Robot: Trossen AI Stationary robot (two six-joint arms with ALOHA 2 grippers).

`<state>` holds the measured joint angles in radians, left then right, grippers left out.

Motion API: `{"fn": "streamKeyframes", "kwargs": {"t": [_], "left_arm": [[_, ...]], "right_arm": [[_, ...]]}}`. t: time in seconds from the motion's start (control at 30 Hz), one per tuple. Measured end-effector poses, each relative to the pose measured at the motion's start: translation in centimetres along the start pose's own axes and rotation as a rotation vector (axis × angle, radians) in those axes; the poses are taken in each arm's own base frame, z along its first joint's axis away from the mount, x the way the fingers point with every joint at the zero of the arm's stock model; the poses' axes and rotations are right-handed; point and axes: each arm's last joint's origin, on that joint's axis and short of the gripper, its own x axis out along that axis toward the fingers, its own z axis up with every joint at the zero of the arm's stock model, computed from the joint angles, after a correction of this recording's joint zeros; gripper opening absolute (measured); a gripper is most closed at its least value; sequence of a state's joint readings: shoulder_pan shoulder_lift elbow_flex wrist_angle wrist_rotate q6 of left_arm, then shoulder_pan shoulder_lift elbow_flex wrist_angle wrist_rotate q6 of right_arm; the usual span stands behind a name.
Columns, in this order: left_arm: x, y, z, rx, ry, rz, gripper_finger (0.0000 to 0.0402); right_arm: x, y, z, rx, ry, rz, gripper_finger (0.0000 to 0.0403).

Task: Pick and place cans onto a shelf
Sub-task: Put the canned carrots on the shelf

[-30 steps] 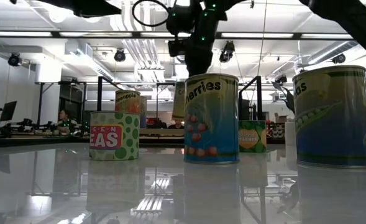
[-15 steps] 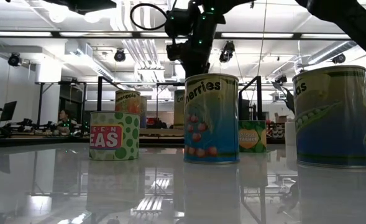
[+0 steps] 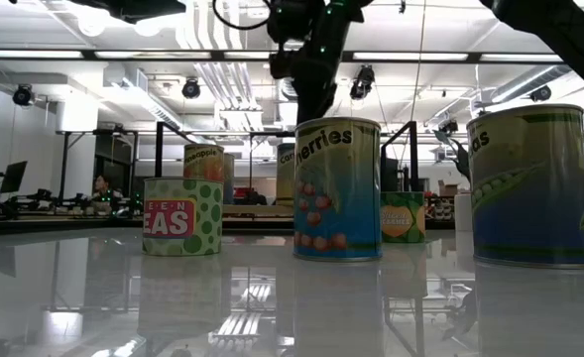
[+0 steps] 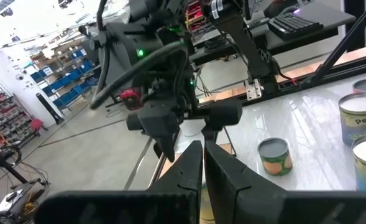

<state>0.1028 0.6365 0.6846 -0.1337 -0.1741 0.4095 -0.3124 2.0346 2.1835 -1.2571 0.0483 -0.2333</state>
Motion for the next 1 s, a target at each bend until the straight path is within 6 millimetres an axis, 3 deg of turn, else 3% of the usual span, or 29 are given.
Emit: {"fn": "streamKeyframes", "kwargs": {"t": [0.1, 0.2, 0.47, 0.53, 0.8, 1.0], "left_arm": [[0.0, 0.0, 0.0, 0.000, -0.001, 0.000, 0.0000], [0.0, 0.0, 0.0, 0.000, -0.002, 0.000, 0.0000], [0.0, 0.0, 0.0, 0.000, -0.002, 0.000, 0.0000], [0.0, 0.0, 0.0, 0.000, -0.003, 0.001, 0.0000], [0.0, 0.0, 0.0, 0.000, -0.003, 0.000, 0.0000], [0.1, 0.0, 0.0, 0.000, -0.002, 0.000, 0.0000]], "right_arm": [[-0.8, 0.0, 0.1, -0.024, -0.022, -0.004, 0.0307], [-0.9, 0.0, 0.3, -0.045, -0.043, -0.007, 0.0260], [1.3, -0.1, 0.5, -0.068, -0.018, -0.002, 0.0058], [1.8, 0.0, 0.4, -0.068, -0.008, 0.001, 0.0022], [3.7, 0.1, 0.2, -0.059, 0.031, 0.006, 0.0017], [3.9, -0.4, 0.4, -0.076, 0.014, -0.062, 0.0017]]}}
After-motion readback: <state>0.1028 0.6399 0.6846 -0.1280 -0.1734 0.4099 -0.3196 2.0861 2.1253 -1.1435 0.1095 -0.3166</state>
